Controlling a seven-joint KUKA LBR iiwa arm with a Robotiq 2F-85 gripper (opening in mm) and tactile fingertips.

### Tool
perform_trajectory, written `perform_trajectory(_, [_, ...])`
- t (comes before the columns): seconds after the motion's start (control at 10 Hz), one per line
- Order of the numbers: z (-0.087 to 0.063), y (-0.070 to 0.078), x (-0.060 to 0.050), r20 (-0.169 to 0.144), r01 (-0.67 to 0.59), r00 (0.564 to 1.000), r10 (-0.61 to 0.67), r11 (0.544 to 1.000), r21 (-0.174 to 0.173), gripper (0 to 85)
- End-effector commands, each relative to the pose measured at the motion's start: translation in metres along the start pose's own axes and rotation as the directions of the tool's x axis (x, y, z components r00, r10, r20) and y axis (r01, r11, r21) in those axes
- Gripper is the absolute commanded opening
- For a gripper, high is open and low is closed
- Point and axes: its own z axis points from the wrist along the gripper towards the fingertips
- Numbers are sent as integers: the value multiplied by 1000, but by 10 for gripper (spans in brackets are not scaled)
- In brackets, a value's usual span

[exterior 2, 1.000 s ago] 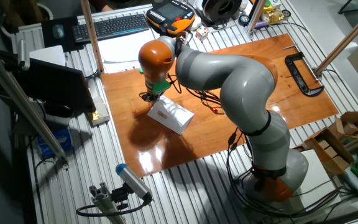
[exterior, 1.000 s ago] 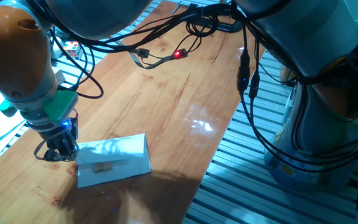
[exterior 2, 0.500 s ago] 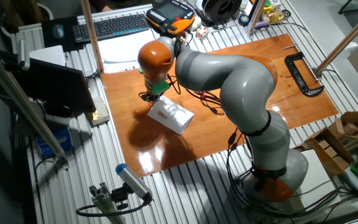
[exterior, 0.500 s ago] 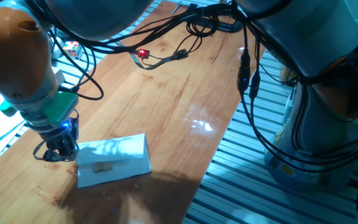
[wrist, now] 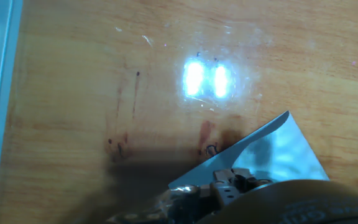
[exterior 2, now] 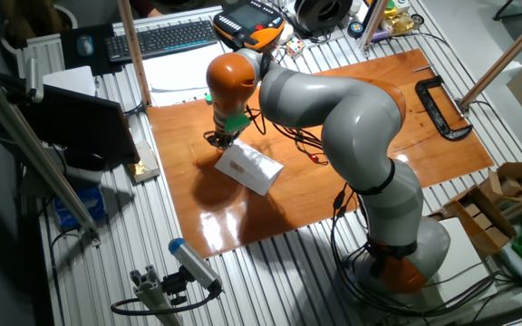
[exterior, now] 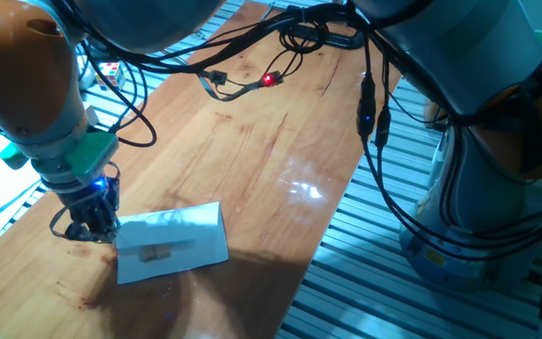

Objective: Unfold a piece of paper

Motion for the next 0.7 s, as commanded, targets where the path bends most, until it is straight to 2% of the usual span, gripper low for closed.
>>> perform_trajectory(0.0, [0, 0, 0, -2, 13, 1000, -13, 1000, -10, 20])
perform_trajectory(0.3, [-1, -2, 0, -6, 71, 997, -71, 997, -13, 20])
perform_trajectory(0.4, [-2, -5, -1, -4, 54, 999, -54, 999, 7, 20])
perform_trajectory(0.6, [-7, -17, -6, -11, 14, 1000, -14, 1000, 20, 20])
